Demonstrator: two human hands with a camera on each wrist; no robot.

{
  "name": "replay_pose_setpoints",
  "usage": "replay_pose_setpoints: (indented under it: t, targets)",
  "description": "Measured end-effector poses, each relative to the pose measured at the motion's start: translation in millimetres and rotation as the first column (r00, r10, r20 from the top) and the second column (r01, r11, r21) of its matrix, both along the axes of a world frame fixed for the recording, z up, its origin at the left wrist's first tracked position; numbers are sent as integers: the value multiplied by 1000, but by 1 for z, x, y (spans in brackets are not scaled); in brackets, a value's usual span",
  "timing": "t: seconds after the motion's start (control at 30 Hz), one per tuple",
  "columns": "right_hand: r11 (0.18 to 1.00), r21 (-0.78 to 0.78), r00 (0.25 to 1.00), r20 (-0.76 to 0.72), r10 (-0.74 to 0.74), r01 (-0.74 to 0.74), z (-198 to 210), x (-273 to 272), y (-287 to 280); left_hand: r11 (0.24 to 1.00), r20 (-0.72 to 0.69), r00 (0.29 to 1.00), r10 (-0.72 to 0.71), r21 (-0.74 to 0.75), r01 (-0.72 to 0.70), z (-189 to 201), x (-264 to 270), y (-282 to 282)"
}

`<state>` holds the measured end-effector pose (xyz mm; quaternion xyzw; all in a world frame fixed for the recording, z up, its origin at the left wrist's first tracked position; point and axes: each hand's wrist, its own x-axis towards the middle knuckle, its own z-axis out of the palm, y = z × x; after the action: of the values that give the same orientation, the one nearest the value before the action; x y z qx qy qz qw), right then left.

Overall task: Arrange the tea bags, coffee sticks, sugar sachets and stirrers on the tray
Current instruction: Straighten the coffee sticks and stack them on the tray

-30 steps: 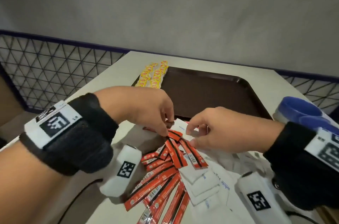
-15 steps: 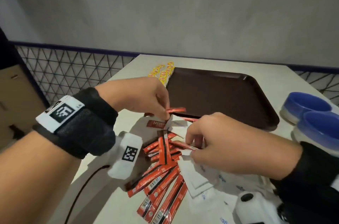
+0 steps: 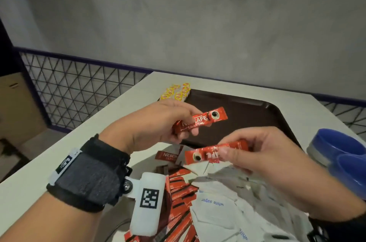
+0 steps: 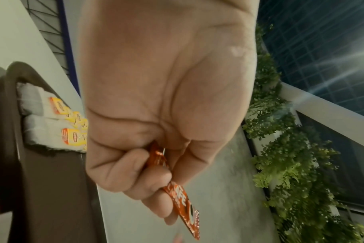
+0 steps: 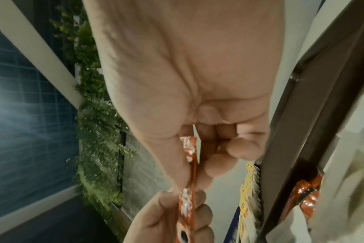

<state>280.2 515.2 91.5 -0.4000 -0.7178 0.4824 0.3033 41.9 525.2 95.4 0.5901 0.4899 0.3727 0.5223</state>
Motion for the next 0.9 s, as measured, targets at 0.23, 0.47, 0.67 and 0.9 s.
replay_pose_setpoints:
  t: [0.23, 0.47, 0.67, 0.9]
  targets:
    - [958, -37, 924, -254, -285, 286, -8, -10, 2, 998, -75, 997, -33, 58, 37, -3, 15, -6]
    - [947, -4, 902, -303, -307, 321, -9, -12, -7, 992, -17, 998, -57, 111, 58, -1, 20, -13]
    - [914, -35, 854, -344, -390, 404, -14, -10, -8, 991, 134, 991, 22, 126, -39, -4, 23, -13]
    - [899, -347, 747, -516, -420, 265, -20, -12, -5, 989, 249, 967, 57, 121, -90, -5, 27, -14]
